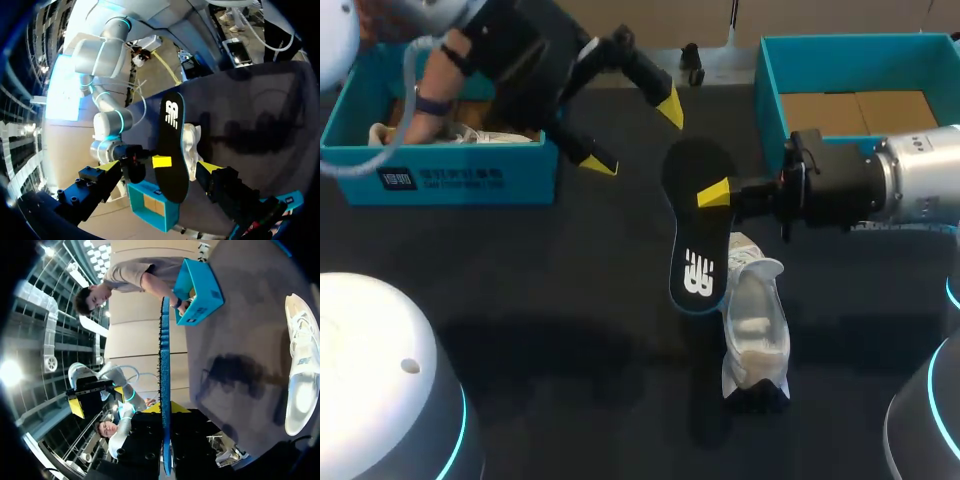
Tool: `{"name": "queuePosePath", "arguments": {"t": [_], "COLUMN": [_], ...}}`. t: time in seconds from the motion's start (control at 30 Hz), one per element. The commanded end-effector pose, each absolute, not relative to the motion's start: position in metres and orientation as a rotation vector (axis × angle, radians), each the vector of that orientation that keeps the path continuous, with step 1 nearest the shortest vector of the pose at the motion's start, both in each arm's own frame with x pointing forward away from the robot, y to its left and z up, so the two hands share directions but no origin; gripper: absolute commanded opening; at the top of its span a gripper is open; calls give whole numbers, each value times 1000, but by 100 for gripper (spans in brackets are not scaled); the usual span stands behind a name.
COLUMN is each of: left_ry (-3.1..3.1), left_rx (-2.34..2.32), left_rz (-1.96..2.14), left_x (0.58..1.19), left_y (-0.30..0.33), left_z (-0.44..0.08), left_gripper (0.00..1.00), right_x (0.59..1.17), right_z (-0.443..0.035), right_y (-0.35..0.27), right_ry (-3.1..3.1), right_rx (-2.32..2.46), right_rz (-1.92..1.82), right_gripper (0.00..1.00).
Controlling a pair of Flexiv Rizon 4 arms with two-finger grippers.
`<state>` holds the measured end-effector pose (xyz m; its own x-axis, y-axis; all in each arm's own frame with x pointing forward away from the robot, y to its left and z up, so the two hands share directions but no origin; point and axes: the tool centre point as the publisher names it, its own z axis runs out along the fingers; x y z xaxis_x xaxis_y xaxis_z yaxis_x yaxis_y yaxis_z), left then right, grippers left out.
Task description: Take the shoe out of the shoebox, open the shoe tongue, remove and reinsert the insole, then place the shoe into the shoebox
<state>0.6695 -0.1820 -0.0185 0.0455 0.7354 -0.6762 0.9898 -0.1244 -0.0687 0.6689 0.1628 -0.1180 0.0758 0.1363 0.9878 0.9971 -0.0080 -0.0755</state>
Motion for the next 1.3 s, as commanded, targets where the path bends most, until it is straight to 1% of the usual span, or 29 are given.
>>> {"name": "queuePosePath", "arguments": {"t": [0.03,0.53,0.8,0.9,1.3], "left_ry": [1921,1970,2019,2024,2024], "left_rx": [2202,2259,2239,2161,2161], "left_rz": [-453,-210,-61,-127,-127], "left_x": [675,682,689,690,690], "left_y": [-190,-207,-202,-203,-203], "left_z": [-14,-13,-16,-17,-17], "left_gripper": [100,100,100,100,100], "right_x": [672,673,673,674,676], "right_z": [-119,-119,-120,-121,-118], "right_y": [165,168,171,171,171], "right_ry": [-1253,-1258,-1256,-1257,-1265], "right_rx": [-1343,-1324,-1308,-1303,-1304], "right_rz": [-1084,-1079,-1075,-1072,-1069], "right_gripper": [0,0,0,0,0]}}
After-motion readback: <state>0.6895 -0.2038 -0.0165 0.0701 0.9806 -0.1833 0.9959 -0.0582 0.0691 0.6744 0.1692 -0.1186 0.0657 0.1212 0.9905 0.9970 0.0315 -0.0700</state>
